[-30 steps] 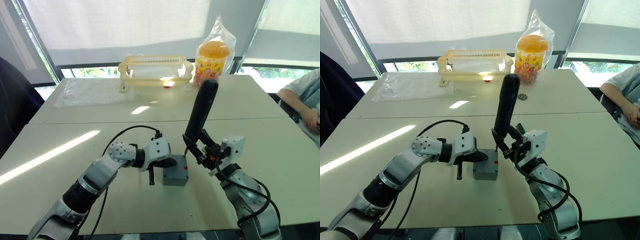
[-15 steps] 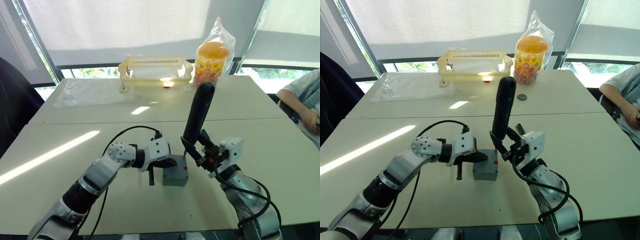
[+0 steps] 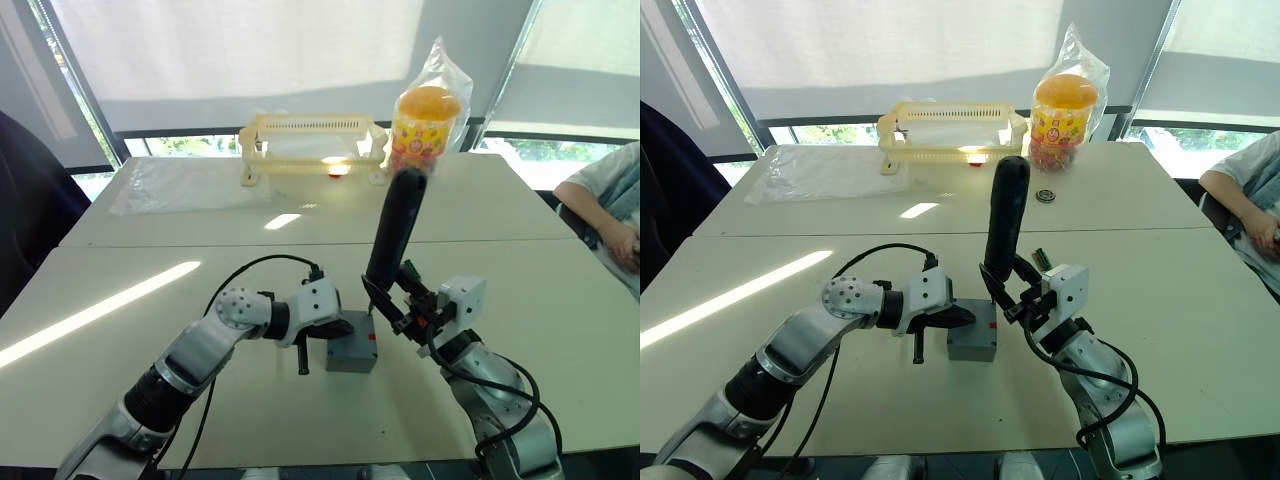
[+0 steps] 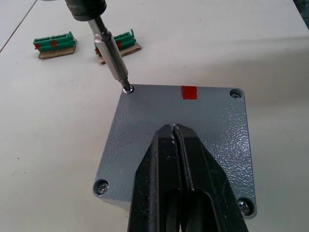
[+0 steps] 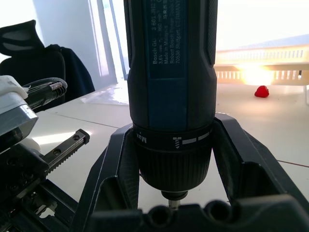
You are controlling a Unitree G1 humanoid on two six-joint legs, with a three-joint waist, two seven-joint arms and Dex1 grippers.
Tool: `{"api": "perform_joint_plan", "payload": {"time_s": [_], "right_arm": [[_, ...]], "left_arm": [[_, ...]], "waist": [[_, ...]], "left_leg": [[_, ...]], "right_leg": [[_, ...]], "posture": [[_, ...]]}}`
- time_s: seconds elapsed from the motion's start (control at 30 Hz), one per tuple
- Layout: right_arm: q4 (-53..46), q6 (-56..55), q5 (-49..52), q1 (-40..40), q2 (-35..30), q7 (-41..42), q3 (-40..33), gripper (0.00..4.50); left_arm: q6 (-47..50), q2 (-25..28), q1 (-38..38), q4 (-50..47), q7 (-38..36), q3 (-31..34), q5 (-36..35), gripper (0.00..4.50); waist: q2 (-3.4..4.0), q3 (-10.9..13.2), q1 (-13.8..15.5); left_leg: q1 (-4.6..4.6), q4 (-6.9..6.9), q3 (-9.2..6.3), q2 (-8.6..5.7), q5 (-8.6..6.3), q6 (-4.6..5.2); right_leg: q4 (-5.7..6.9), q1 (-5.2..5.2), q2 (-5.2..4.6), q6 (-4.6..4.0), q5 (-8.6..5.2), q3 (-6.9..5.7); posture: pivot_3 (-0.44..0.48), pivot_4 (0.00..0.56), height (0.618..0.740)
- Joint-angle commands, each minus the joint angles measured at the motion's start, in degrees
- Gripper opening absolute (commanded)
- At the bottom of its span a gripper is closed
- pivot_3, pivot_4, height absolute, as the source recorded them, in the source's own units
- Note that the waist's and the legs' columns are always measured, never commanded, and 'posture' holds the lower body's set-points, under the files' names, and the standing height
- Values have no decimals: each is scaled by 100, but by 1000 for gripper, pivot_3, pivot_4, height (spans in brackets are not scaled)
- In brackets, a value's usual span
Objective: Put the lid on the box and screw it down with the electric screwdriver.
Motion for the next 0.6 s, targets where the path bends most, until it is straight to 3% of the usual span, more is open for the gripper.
{"api": "perform_joint_plan", "payload": {"time_s": [0.03, 0.6], "right_arm": [[473, 263, -190, 336, -132, 54, 125, 1741], [373, 302, -156, 155, -120, -73, 47, 1741]], "left_arm": [[235, 116, 136, 144, -41, -247, 181, 0], [169, 60, 37, 341, -76, -268, 210, 0]], "waist": [[-2, -3, 0], [-3, -6, 3]], "left_leg": [[0, -1, 0, 0, 0, 0], [1, -3, -6, 5, 0, -1]], "right_leg": [[0, 0, 0, 0, 0, 0], [-4, 0, -3, -3, -2, 2]], "posture": [[0, 150, 740], [0, 150, 740]]}}
